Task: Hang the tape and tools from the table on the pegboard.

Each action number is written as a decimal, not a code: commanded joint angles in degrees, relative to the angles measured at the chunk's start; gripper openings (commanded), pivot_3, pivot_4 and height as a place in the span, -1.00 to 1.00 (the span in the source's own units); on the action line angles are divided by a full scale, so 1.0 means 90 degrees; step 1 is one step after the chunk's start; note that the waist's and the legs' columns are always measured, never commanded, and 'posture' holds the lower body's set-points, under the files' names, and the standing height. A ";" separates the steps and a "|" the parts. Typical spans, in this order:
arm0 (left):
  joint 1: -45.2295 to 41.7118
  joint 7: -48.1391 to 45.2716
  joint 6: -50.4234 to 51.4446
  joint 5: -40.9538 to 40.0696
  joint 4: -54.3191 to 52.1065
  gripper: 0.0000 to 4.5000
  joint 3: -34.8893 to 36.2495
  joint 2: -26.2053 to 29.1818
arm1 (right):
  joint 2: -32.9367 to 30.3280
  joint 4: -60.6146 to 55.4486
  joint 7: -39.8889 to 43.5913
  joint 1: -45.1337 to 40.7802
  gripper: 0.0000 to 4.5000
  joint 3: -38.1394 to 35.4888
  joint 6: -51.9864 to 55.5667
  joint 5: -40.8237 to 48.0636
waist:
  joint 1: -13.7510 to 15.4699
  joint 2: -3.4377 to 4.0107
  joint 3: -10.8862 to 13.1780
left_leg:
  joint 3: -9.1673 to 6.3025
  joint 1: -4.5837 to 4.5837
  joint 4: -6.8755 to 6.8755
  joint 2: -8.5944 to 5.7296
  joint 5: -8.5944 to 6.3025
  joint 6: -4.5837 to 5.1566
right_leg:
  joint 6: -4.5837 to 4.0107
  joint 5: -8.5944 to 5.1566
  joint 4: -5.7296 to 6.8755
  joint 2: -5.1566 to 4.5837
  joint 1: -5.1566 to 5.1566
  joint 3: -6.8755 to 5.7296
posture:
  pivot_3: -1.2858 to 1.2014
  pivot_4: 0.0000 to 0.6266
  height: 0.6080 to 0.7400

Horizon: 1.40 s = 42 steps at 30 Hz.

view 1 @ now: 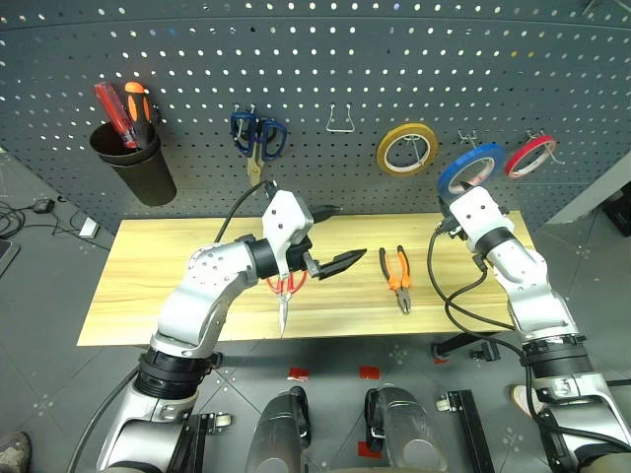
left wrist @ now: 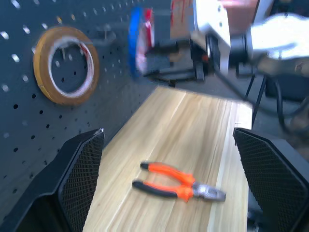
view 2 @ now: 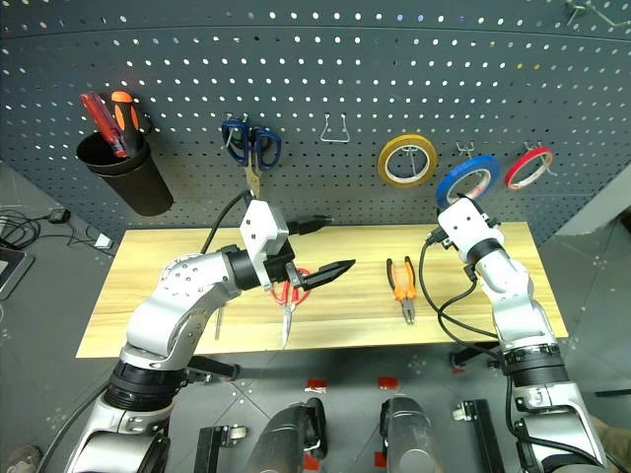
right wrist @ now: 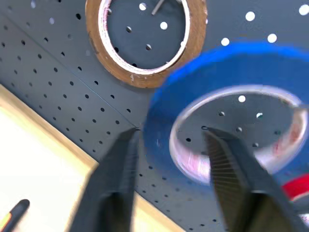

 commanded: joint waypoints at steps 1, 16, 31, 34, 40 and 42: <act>0.0304 -0.0050 -0.0275 0.0124 -0.0092 1.00 0.0181 0.0287 | 0.0184 -0.0921 0.0006 0.0469 0.64 -0.0245 0.0771 0.0273 | 0.0001 0.0001 -0.0001 | -0.0001 0.0001 0.0001 0.0005 0.0000 0.0000 | 0.0000 0.0000 0.0001 0.0000 0.0000 0.0000 | -0.18 -0.29 1.00; 0.2330 -0.1070 -0.1122 0.0680 -0.0204 1.00 0.0484 0.2363 | 0.2383 -0.1303 -0.0477 -0.0102 0.99 0.0070 0.6708 0.1005 | -0.0083 0.0002 0.0001 | 0.0009 0.0032 0.0004 0.0039 0.0002 -0.0003 | -0.0024 -0.0001 0.0077 0.0008 -0.0027 0.0019 | -0.15 -0.14 1.00; 0.2310 -0.1017 -0.0914 0.0682 -0.0455 1.00 0.0373 0.2257 | 0.2652 0.1741 -0.0917 -0.1414 0.99 -0.0276 0.5712 0.1156 | -0.0021 0.0004 0.0011 | 0.0062 -0.0013 -0.0014 0.0064 0.0000 -0.0004 | -0.0054 0.0014 0.0082 0.0034 -0.0109 0.0053 | -0.12 -0.07 1.00; 0.2254 -0.1016 -0.0916 0.0687 -0.0407 1.00 0.0372 0.2250 | 0.2624 0.2355 -0.0939 -0.1681 0.99 -0.0298 0.5438 0.1170 | -0.0018 0.0004 0.0012 | 0.0066 -0.0013 -0.0013 0.0064 0.0000 -0.0004 | -0.0053 0.0014 0.0081 0.0034 -0.0109 0.0057 | -0.12 -0.07 1.00; 0.2277 -0.0977 -0.0891 0.0677 -0.0438 1.00 0.0373 0.2221 | 0.2438 0.3249 -0.0893 -0.1964 0.92 0.0047 0.4776 0.0947 | -0.0017 0.0004 0.0012 | 0.0070 -0.0012 -0.0014 0.0064 0.0000 -0.0004 | -0.0053 0.0015 0.0081 0.0035 -0.0111 0.0062 | -0.12 -0.09 1.00; 0.2290 -0.0950 -0.0867 0.0643 -0.0439 1.00 0.0401 0.2190 | 0.2371 0.3341 -0.0807 -0.1953 0.73 0.0227 0.4646 0.0866 | -0.0017 0.0004 0.0011 | 0.0071 -0.0012 -0.0014 0.0064 0.0000 -0.0004 | -0.0053 0.0014 0.0081 0.0035 -0.0111 0.0062 | -0.12 -0.09 1.00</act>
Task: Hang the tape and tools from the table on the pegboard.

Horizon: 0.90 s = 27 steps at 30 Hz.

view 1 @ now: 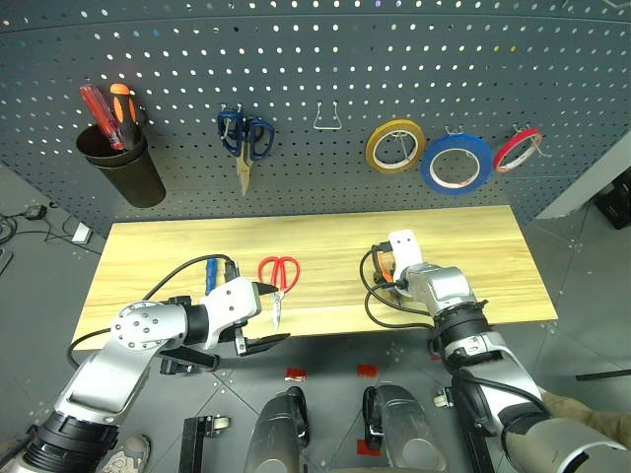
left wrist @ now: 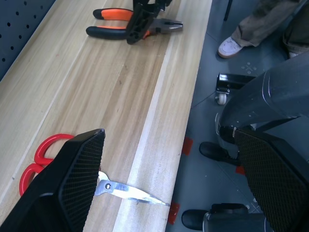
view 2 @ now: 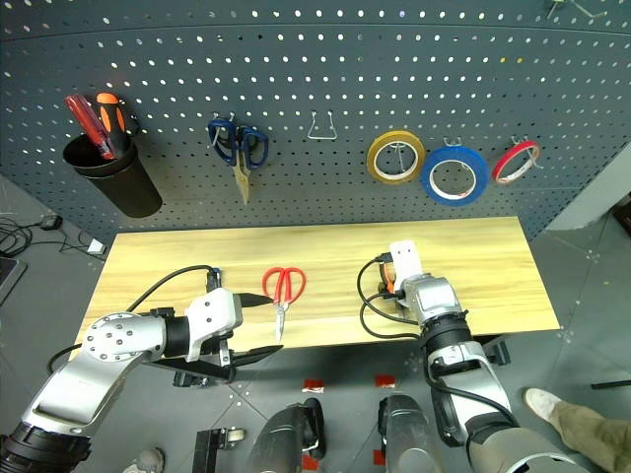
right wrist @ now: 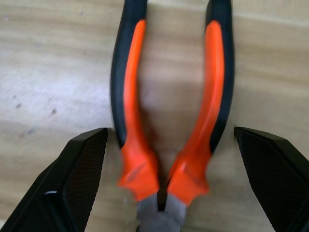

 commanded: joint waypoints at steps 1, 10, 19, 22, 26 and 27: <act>0.0033 0.0068 -0.0016 -0.0062 -0.0119 1.00 0.0093 -0.0086 | -0.0097 0.0149 0.0124 0.0042 0.58 0.0226 -0.0179 -0.0138 | 0.0000 0.0000 0.0000 | 0.0000 0.0000 0.0000 0.0000 0.0000 0.0000 | 0.0000 0.0000 0.0000 0.0000 0.0000 0.0001 | -0.13 -0.10 1.00; 0.0319 0.0448 -0.0267 -0.0429 -0.0071 1.00 0.0764 -0.0479 | -0.0018 -0.2249 0.0381 0.0758 0.23 0.0032 0.0499 0.0342 | 0.0003 -0.0001 -0.0001 | 0.0003 -0.0002 -0.0003 0.0003 -0.0001 -0.0003 | -0.0001 0.0000 -0.0001 0.0000 -0.0002 0.0003 | -0.14 -0.19 1.00; 0.0778 0.1258 0.0617 -0.1376 -0.0621 1.00 0.1860 -0.0975 | 0.0283 -0.6205 0.0333 0.1858 0.23 0.0843 -0.0121 0.0343 | -0.0073 -0.0019 -0.0016 | 0.0015 -0.0006 -0.0004 0.0012 -0.0005 -0.0008 | 0.0008 -0.0002 0.0002 0.0009 -0.0016 0.0014 | -0.13 -0.38 1.00; 0.0908 0.1436 0.1079 -0.1919 -0.0896 1.00 0.2214 -0.1070 | 0.0427 -0.6372 0.0237 0.1532 0.23 0.0921 -0.0871 0.0262 | -0.0082 -0.0034 -0.0032 | 0.0012 -0.0005 -0.0002 0.0013 -0.0004 -0.0010 | 0.0032 -0.0016 0.0005 0.0011 -0.0017 0.0014 | -0.11 -0.41 1.00; 0.0829 0.1737 0.1678 -0.2593 -0.1185 1.00 0.2729 -0.1073 | 0.0479 -0.5764 0.0234 0.0458 0.23 0.1135 -0.2493 -0.0019 | -0.0081 -0.0038 -0.0034 | 0.0015 -0.0007 0.0006 0.0011 0.0012 -0.0035 | 0.0035 -0.0014 0.0005 0.0012 -0.0018 0.0021 | -0.10 -0.41 1.00; 0.0786 0.1789 0.1741 -0.2634 -0.1207 1.00 0.2762 -0.1059 | 0.0490 -0.5596 0.0223 0.0325 0.23 0.1133 -0.2723 -0.0037 | -0.0079 -0.0043 -0.0037 | 0.0015 -0.0006 0.0006 0.0011 0.0014 -0.0037 | 0.0034 -0.0013 0.0006 0.0013 -0.0017 0.0021 | -0.10 -0.41 1.00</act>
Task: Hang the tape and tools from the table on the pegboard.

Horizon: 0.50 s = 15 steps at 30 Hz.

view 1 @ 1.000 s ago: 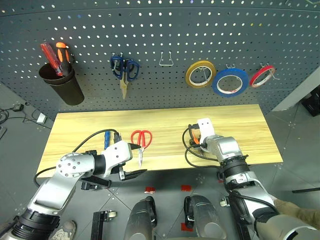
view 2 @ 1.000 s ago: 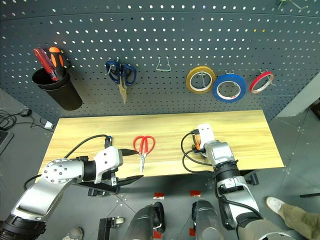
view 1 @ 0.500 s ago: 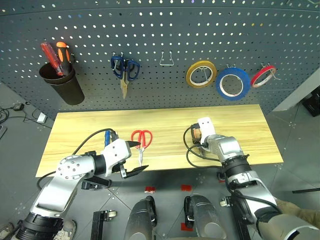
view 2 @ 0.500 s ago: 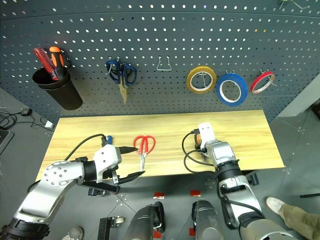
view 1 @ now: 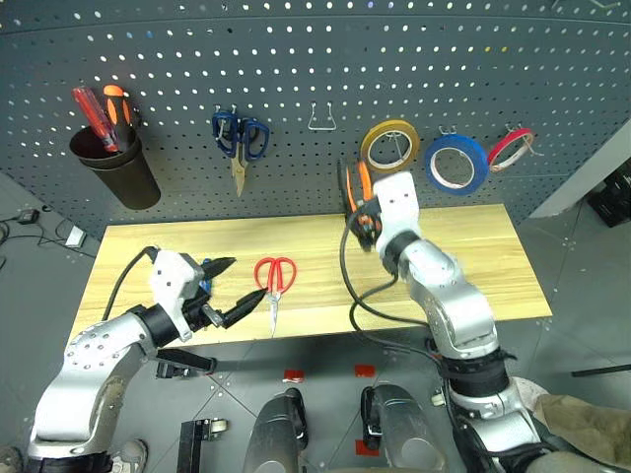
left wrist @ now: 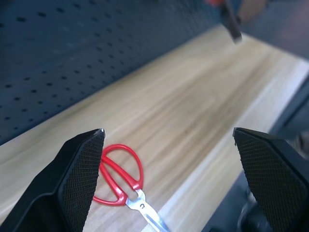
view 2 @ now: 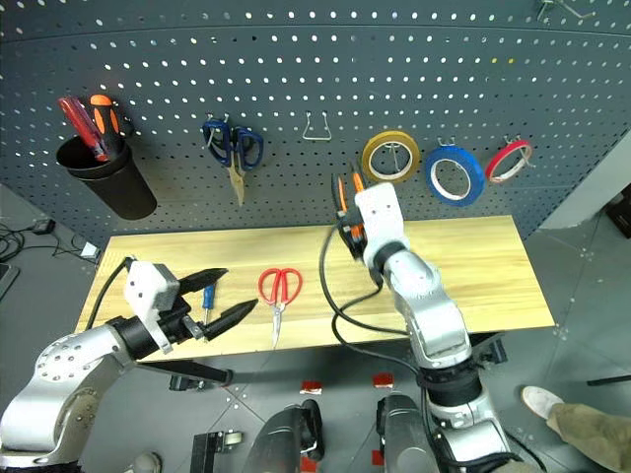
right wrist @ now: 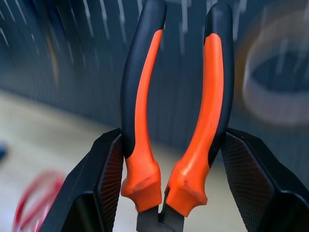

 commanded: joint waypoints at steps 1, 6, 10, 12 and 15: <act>-0.0231 0.0283 0.0382 -0.0433 -0.0361 1.00 0.0352 0.0072 | 0.0143 0.0466 -0.0086 -0.0755 0.23 0.0045 -0.1414 -0.0167 | 0.0005 -0.0016 -0.0013 | -0.0001 0.0000 -0.0001 0.0000 0.0001 -0.0002 | -0.0007 0.0004 0.0001 0.0002 0.0000 -0.0001 | -0.10 -0.41 1.00; -0.0869 0.0526 0.0849 -0.0431 -0.0474 1.00 0.0147 0.0374 | 0.0395 0.2336 -0.0451 -0.2124 0.23 -0.0211 -0.2955 -0.0293 | 0.0028 -0.0049 -0.0033 | -0.0004 0.0002 -0.0001 0.0002 0.0003 -0.0005 | -0.0040 0.0024 0.0003 0.0005 0.0004 -0.0004 | -0.08 -0.41 1.00; -0.1174 0.0509 0.0814 -0.0186 -0.0474 1.00 -0.0116 0.0594 | 0.0443 0.3619 -0.0717 -0.2900 0.23 -0.0315 -0.3941 -0.0386 | 0.0079 -0.0051 -0.0034 | 0.0004 0.0002 0.0001 0.0000 0.0004 -0.0006 | -0.0042 0.0025 0.0000 0.0003 0.0005 0.0003 | -0.06 -0.38 1.00; -0.1434 0.0553 0.0789 -0.0076 -0.0355 1.00 -0.0257 0.0608 | 0.0406 0.4381 -0.0867 -0.3292 0.23 -0.0390 -0.4425 -0.0436 | 0.0103 -0.0051 -0.0033 | 0.0005 0.0002 0.0000 0.0001 0.0004 -0.0006 | -0.0043 0.0025 -0.0002 0.0003 0.0004 0.0004 | -0.05 -0.35 1.00; -0.1672 0.0529 0.0751 0.0066 -0.0256 1.00 -0.0405 0.0609 | 0.0370 0.5272 -0.1033 -0.3709 0.23 -0.0488 -0.4983 -0.0510 | 0.0119 -0.0051 -0.0033 | 0.0008 0.0001 -0.0002 0.0002 0.0004 -0.0007 | -0.0043 0.0025 -0.0003 0.0003 0.0002 0.0005 | -0.05 -0.33 1.00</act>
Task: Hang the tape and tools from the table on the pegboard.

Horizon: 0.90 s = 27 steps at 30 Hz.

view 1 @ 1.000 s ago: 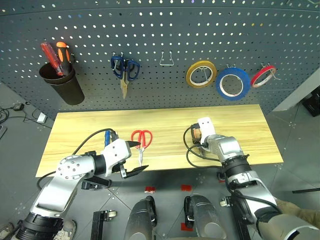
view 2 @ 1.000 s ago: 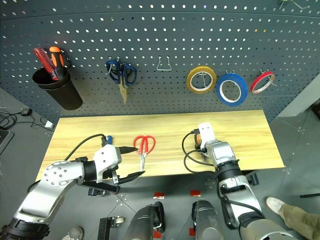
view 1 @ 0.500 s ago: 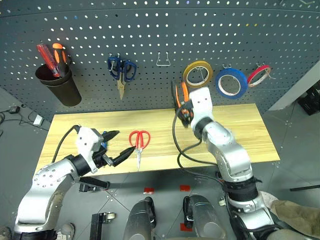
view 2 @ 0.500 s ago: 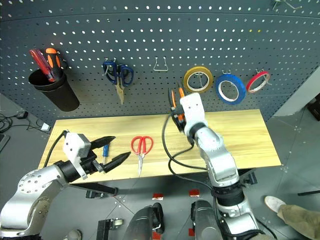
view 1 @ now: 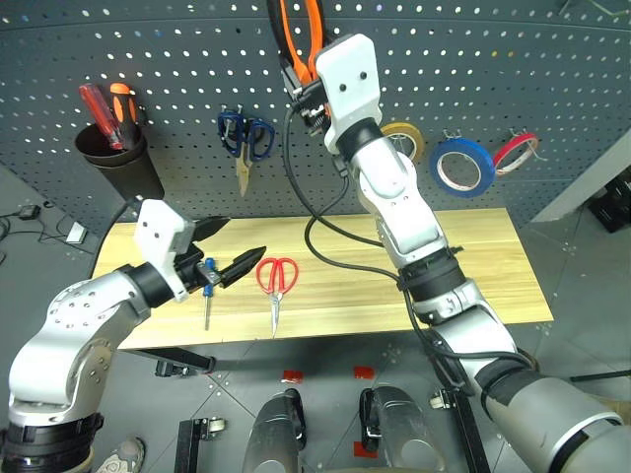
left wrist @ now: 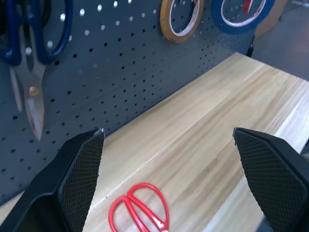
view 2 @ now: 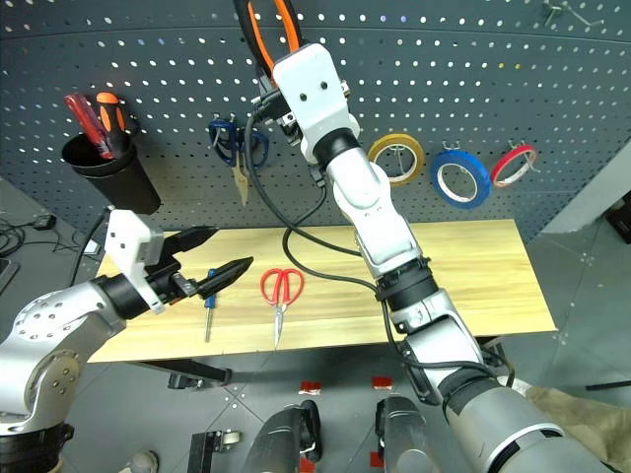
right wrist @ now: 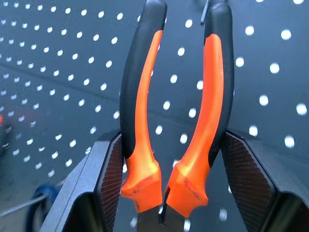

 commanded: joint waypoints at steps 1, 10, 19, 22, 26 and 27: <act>-0.0165 0.0002 -0.0082 0.0144 -0.0034 1.00 -0.0078 0.0080 | -0.0011 0.0520 -0.0218 -0.0493 0.23 -0.0189 -0.0791 -0.0058 | -0.0002 0.0000 0.0000 | 0.0002 0.0000 0.0000 0.0000 0.0000 0.0000 | 0.0000 0.0000 -0.0001 0.0000 0.0000 0.0002 | -0.05 -0.31 1.00; -0.0718 -0.0116 -0.0256 0.0452 0.0436 1.00 -0.0354 -0.0023 | -0.0186 0.2709 -0.0680 -0.1240 0.23 -0.0328 -0.2085 -0.0232 | 0.0037 0.0000 0.0110 | 0.0015 0.0005 -0.0002 0.0001 0.0000 0.0001 | -0.0001 -0.0001 0.0000 0.0000 -0.0006 0.0019 | -0.01 -0.06 1.00; -0.0954 -0.0261 -0.0365 0.0598 0.0670 1.00 -0.0403 -0.0017 | -0.0257 0.3577 -0.1181 -0.1316 0.23 -0.0322 -0.2554 -0.0496 | 0.0153 0.0004 0.0244 | 0.0032 0.0006 -0.0005 0.0004 0.0000 0.0001 | -0.0005 -0.0004 0.0001 0.0000 -0.0014 0.0031 | 0.01 0.02 1.00; -0.0953 -0.0301 -0.0369 0.0614 0.0678 1.00 -0.0395 -0.0024 | -0.0214 0.3629 -0.1277 -0.1270 0.23 -0.0349 -0.2541 -0.0521 | 0.0202 0.0004 0.0269 | 0.0033 0.0006 -0.0004 0.0005 0.0000 0.0001 | -0.0005 -0.0004 0.0002 0.0000 -0.0016 0.0031 | 0.01 0.04 1.00; -0.0916 -0.0317 -0.0437 0.0704 0.0750 1.00 -0.0448 -0.0097 | -0.0133 0.3646 -0.1372 -0.1006 0.23 -0.0312 -0.2359 -0.0550 | 0.0225 0.0005 0.0279 | 0.0037 0.0006 -0.0004 0.0004 0.0000 0.0001 | -0.0005 -0.0004 0.0001 -0.0002 -0.0016 0.0034 | 0.00 0.04 1.00; -0.0909 -0.0307 -0.0437 0.0716 0.0738 1.00 -0.0467 -0.0127 | -0.0122 0.3628 -0.1392 -0.0919 0.23 -0.0333 -0.2230 -0.0528 | 0.0228 0.0005 0.0279 | 0.0036 0.0006 -0.0004 0.0004 0.0000 0.0001 | -0.0005 -0.0004 0.0001 -0.0002 -0.0016 0.0033 | 0.00 0.04 1.00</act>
